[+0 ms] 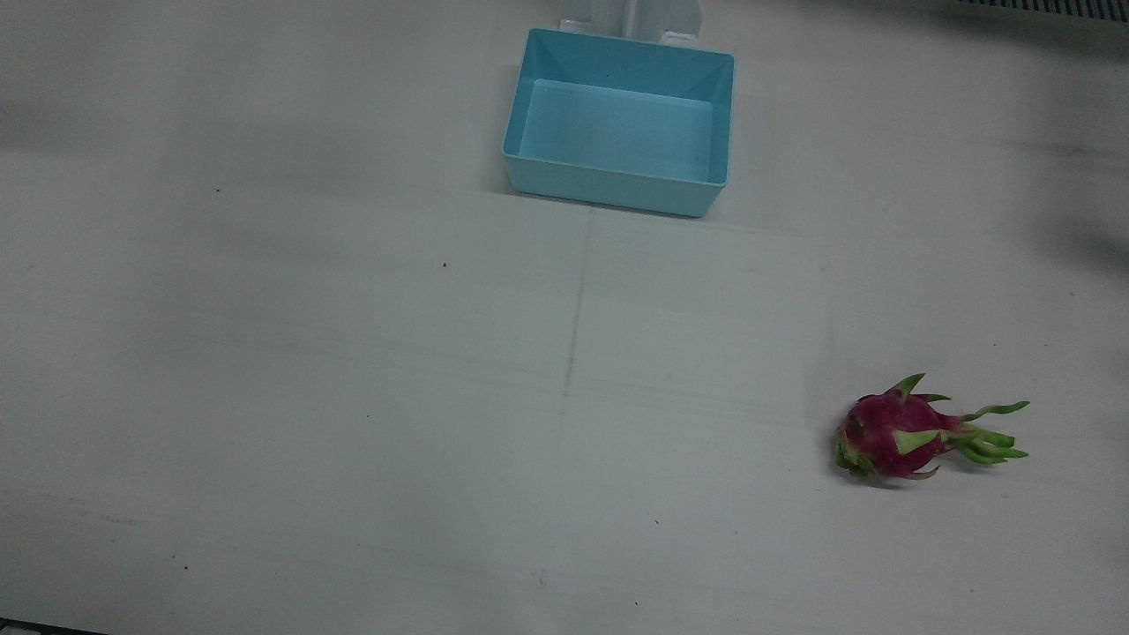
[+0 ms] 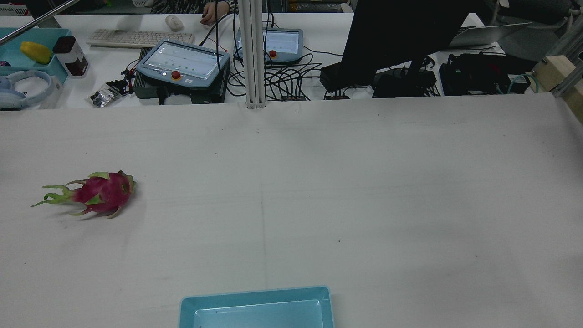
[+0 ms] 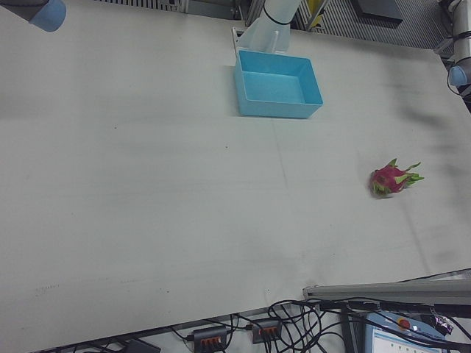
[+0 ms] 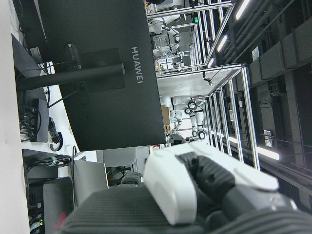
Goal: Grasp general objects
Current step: 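Move the left hand toward the pink dragon fruit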
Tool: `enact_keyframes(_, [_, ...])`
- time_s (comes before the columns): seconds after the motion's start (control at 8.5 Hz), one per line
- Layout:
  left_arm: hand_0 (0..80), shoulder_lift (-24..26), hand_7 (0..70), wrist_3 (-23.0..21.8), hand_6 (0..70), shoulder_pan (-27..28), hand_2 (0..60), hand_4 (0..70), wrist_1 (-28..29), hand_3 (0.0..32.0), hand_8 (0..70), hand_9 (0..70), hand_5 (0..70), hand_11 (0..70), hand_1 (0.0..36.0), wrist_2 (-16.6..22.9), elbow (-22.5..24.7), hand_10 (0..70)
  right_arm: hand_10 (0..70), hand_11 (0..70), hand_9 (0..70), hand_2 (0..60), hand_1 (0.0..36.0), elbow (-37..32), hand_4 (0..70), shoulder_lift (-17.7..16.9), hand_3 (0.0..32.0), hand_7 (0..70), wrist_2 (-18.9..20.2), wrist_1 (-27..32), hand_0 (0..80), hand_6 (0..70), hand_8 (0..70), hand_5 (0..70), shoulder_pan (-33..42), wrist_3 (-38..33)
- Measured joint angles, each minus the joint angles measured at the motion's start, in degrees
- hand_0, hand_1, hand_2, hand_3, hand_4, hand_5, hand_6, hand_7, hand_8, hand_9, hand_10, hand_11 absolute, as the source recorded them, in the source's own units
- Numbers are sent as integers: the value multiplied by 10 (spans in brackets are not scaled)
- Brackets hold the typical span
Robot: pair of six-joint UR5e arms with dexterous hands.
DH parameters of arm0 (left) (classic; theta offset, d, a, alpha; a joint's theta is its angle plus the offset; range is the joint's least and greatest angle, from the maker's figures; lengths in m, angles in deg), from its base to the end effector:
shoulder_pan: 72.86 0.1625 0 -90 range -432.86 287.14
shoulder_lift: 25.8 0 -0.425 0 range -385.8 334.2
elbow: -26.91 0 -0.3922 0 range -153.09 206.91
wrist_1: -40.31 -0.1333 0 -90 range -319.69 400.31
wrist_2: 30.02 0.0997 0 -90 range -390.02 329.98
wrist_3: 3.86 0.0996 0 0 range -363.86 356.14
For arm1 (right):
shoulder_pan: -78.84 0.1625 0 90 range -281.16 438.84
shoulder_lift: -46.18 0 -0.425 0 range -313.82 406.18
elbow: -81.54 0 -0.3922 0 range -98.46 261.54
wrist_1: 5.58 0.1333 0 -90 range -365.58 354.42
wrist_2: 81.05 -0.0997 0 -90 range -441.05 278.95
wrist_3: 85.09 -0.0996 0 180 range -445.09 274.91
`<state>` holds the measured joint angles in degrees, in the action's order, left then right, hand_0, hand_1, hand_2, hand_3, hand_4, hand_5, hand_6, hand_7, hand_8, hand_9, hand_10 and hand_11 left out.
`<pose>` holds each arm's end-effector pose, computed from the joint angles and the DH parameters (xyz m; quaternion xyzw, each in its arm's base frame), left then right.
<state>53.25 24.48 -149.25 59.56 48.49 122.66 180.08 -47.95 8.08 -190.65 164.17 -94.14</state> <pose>-0.0480 -0.4527 0.6883 0.1616 0.7700 -0.5999 0.1455 0.0970 -0.4683 0.6571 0.0786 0.6986 -0.7104 0.0325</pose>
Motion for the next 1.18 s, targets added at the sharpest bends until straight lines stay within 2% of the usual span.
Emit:
enact_keyframes(0.12, [800,1,177,4,68,-9,22,155,-1,44,3,21,594,25,345,7,5,0,0,0,0,0,0,0,0,0,0,0,0,0,0,0,0,0,0,0])
enact_keyframes(0.24, [800,2,178,27,60,-35,77,143,-19,82,1,21,611,32,360,34,34,0,0,0,0,0,0,-1,0,0,0,0,0,1,0,0,0,0,0,0])
enact_keyframes(0.35, [800,3,178,49,45,-58,136,103,-38,150,0,21,592,38,360,60,64,0,0,0,0,0,0,-2,0,0,0,0,0,2,0,0,0,0,0,-1])
enact_keyframes(0.47, [800,3,187,62,43,-65,146,83,-55,202,0,23,562,31,360,74,82,0,0,0,0,0,0,-2,0,0,0,0,0,2,0,0,0,0,0,-1])
enact_keyframes(0.59, [800,3,171,70,24,-61,144,52,-67,282,0,20,442,26,360,80,91,0,0,0,0,0,0,-2,0,0,0,0,0,2,0,0,0,0,-1,-1])
enact_keyframes(0.71, [800,8,172,105,0,-44,140,0,-101,320,0,20,358,27,360,86,100,0,0,0,0,0,0,-2,0,0,0,0,0,1,0,0,0,0,0,-1])
enact_keyframes(0.82, [800,39,165,174,0,-14,112,0,-175,320,1,19,403,25,360,96,113,0,0,0,0,0,0,-1,0,0,0,0,0,1,0,0,0,0,0,-1])
enact_keyframes(0.94, [800,73,162,229,0,16,91,0,-251,320,8,18,414,20,360,95,127,0,0,0,0,0,0,0,0,0,0,0,0,1,0,0,0,0,0,-1])
enact_keyframes(1.18, [800,183,166,333,0,95,98,0,-425,320,25,19,468,14,360,73,140,0,0,0,0,0,0,-1,0,0,0,0,0,1,0,0,0,0,0,-1])
